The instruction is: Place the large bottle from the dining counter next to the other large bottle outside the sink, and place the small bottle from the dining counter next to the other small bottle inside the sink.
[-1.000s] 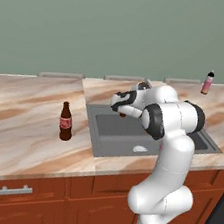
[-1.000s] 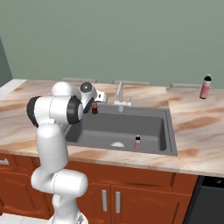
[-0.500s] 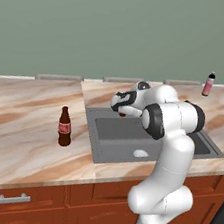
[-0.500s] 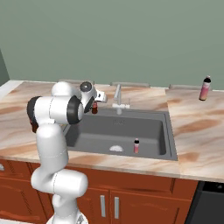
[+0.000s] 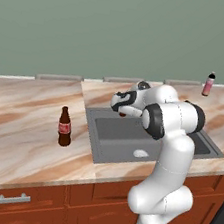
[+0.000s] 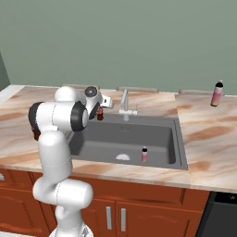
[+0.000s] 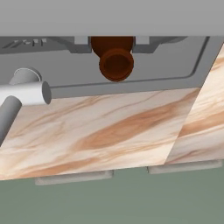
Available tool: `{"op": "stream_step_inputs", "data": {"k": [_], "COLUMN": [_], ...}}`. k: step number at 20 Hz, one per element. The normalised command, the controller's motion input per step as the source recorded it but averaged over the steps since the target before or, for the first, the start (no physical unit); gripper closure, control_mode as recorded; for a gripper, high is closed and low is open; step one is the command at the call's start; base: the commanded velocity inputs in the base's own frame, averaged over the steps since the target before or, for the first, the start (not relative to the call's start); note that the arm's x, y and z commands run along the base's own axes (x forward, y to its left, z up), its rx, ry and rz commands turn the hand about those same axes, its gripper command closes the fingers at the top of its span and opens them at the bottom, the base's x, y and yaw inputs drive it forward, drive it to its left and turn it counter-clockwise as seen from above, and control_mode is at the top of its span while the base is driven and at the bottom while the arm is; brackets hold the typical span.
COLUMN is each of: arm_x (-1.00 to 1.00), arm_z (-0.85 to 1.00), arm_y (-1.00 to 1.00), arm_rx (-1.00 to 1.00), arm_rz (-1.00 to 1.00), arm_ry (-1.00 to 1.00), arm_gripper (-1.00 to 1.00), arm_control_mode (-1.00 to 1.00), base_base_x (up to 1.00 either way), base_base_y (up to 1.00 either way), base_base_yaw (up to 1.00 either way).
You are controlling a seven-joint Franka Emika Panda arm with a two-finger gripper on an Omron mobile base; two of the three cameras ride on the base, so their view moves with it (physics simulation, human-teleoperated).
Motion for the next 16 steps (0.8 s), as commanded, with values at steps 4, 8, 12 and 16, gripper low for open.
{"op": "stream_step_inputs", "data": {"k": [4, 8, 12, 16], "arm_x": [0.00, 0.00, 0.00, 0.00], "arm_z": [0.00, 0.00, -0.04, -0.20], "arm_y": [0.00, 0.00, 0.00, 0.00], "arm_rx": [0.00, 0.00, -0.03, -0.02], "arm_rz": [0.00, 0.00, 0.00, 0.00], "arm_ry": [0.00, 0.00, 0.00, 0.00], "arm_gripper": [1.00, 1.00, 1.00, 1.00], "arm_control_mode": [1.00, -1.00, -1.00, -1.00], "base_base_x": [0.00, 0.00, 0.00, 0.00], "base_base_y": [0.00, 0.00, 0.00, 0.00], "base_base_yaw": [0.00, 0.00, 0.00, 0.00]}}
